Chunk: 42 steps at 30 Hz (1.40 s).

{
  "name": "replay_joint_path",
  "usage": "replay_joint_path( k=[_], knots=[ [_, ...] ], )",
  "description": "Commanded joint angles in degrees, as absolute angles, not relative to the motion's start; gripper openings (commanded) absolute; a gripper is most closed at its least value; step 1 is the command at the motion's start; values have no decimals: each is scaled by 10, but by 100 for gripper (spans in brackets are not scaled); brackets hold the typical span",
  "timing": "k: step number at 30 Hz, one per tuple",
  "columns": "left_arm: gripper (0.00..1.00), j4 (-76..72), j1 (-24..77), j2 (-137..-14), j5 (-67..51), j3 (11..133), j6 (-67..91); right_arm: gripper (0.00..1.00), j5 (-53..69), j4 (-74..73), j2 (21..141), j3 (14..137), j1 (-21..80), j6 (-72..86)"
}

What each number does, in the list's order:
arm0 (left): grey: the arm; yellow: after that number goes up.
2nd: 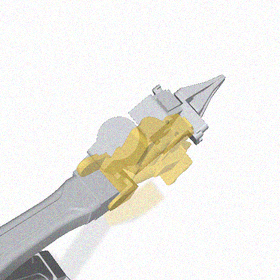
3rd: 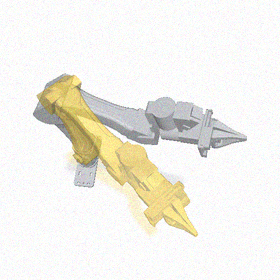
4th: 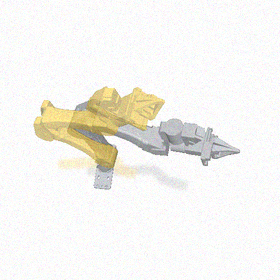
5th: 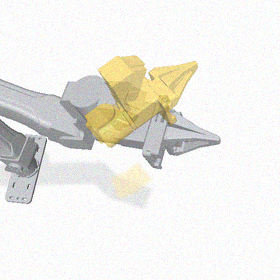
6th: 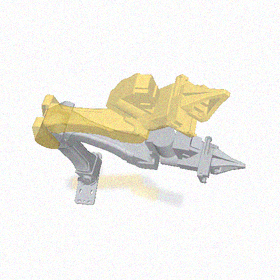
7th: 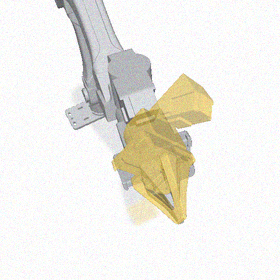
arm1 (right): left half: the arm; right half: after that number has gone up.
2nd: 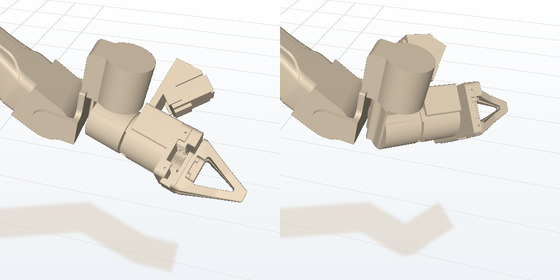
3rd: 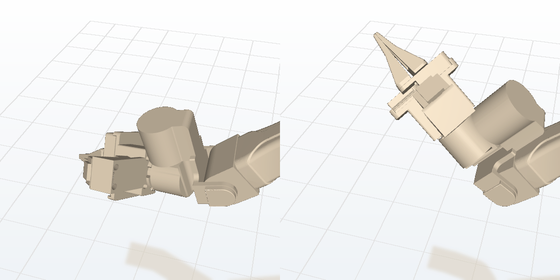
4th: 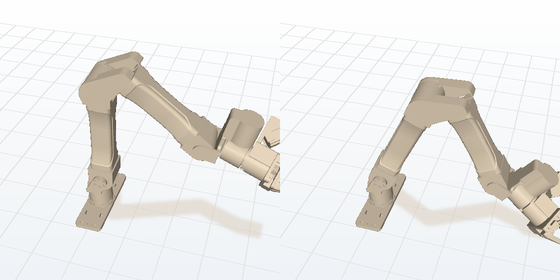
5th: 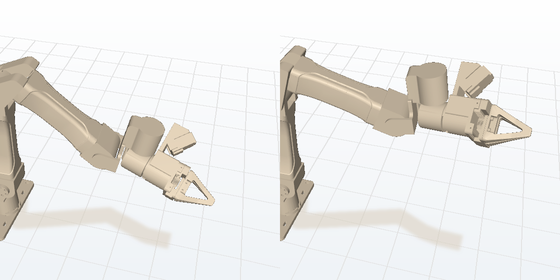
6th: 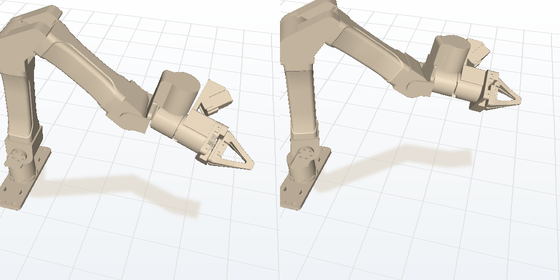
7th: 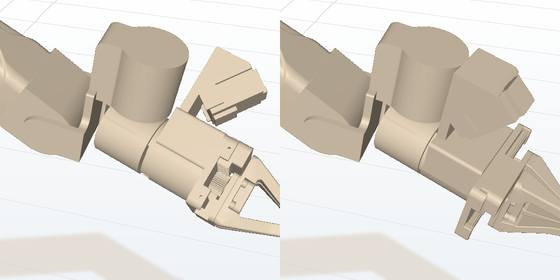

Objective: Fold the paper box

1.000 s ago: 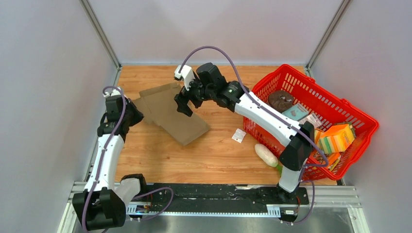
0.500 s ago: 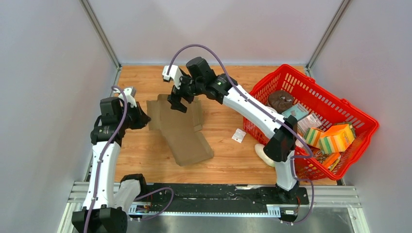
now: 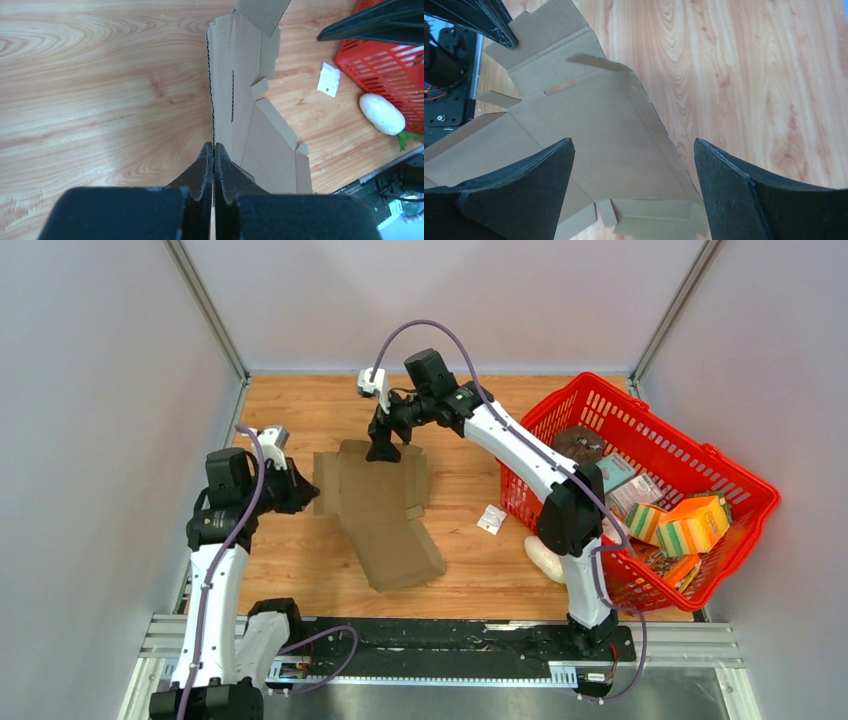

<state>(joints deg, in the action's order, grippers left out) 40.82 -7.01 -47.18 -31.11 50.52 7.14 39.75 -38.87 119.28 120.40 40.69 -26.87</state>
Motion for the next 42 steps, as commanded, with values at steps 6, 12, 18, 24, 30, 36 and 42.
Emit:
replay_joint_path(
  k=[6, 12, 18, 24, 30, 36, 42],
  knots=[
    [0, 382, -47, -434, -342, 489, 54, 92, 494, -335, 1218, 1208, 421, -271],
    [0, 375, -47, -411, -352, 486, 55, 85, 474, -345, 1251, 1217, 427, -284],
    [0, 369, -45, -395, -349, 475, 57, 60, 482, -328, 1240, 1201, 429, -280],
    [0, 381, -45, -395, -302, 479, 57, 34, 484, -300, 1182, 1138, 424, -284],
    [0, 380, -45, -397, -272, 481, 63, 22, 497, -320, 1167, 1135, 412, -286],
    [12, 380, -45, -399, -247, 487, 76, 0, 470, -327, 1159, 1138, 407, -266],
    [36, 381, -31, -386, -148, 519, 114, 0, 420, -331, 1141, 1134, 391, -207]
  ],
)
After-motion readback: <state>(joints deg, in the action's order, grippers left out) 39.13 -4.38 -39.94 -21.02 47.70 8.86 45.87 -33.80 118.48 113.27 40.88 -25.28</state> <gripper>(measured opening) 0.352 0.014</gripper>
